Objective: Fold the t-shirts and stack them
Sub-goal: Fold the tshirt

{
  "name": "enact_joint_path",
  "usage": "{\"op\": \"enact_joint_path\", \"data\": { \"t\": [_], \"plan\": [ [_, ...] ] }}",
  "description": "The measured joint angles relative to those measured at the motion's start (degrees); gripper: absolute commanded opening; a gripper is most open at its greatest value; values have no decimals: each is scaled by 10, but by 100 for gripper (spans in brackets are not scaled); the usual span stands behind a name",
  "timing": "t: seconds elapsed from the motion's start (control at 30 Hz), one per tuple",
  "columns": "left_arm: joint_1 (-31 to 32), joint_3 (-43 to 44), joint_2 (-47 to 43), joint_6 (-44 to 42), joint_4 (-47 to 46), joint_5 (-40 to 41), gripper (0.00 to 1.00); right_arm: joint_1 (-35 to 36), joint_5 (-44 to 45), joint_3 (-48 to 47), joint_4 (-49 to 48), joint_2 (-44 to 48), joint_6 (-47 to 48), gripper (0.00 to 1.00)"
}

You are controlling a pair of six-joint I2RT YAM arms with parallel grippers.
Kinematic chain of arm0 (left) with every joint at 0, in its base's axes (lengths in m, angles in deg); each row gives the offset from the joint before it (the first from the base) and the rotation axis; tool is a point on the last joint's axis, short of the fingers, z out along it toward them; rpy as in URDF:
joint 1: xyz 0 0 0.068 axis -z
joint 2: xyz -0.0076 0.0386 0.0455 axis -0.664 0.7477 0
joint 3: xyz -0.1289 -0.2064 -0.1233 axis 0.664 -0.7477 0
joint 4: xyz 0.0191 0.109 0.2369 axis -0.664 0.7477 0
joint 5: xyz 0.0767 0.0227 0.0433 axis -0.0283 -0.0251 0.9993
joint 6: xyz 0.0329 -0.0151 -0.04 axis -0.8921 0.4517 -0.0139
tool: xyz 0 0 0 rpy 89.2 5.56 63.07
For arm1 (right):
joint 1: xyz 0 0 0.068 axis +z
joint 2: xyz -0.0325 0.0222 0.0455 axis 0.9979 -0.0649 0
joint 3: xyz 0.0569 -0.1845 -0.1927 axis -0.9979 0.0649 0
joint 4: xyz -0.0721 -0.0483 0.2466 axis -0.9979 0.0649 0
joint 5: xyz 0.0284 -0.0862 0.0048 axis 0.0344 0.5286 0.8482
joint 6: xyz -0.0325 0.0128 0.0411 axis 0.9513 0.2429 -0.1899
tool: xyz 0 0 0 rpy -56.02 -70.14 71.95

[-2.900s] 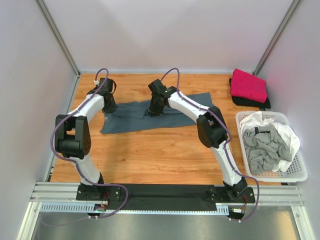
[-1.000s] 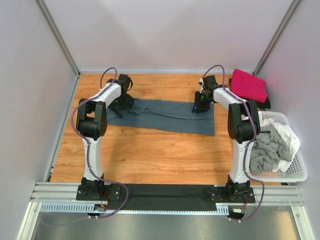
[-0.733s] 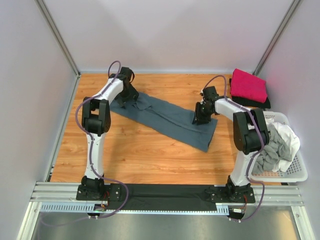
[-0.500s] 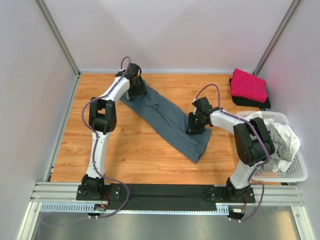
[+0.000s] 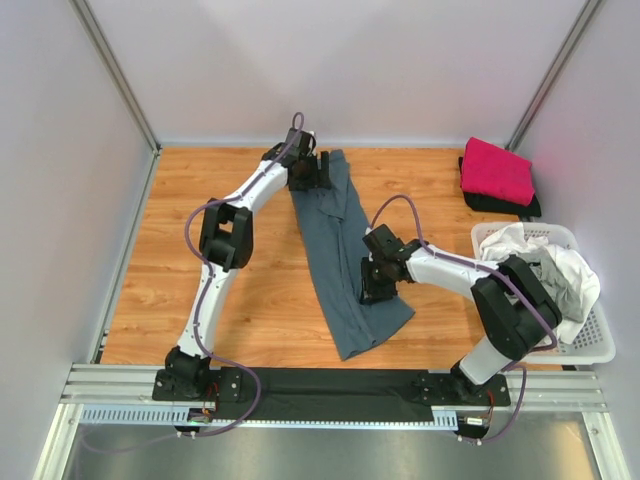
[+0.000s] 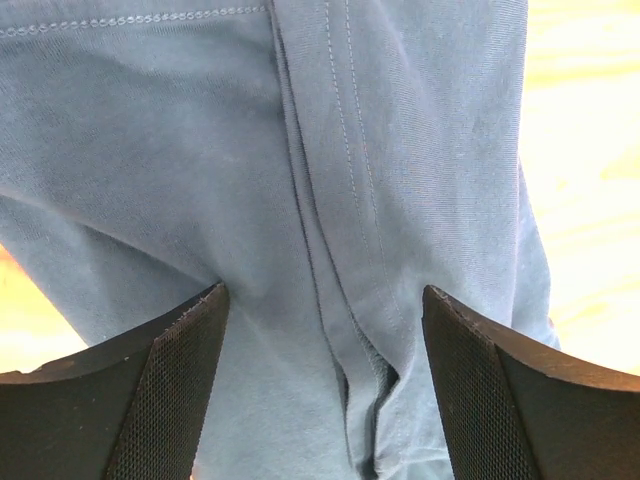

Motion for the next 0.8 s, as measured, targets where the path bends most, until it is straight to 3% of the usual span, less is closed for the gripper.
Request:
{"op": "enact_joint_path", "data": {
  "t": [0.33,0.57,0.7,0.8],
  "plan": [
    [6,21,14,-51,-40,-8,86,4,62,-45,243,-1,-49,32],
    [14,47,-7,-69,-59,-15,89,4,85,-184,336,42,-12,41],
    [18,-52,-122,-47,-59,-7,89,5,60,-244,288,79,30,47],
    [19,-204,-270,3,-83,7,84,9,50,-229,253,91,47,47]
  ]
}}
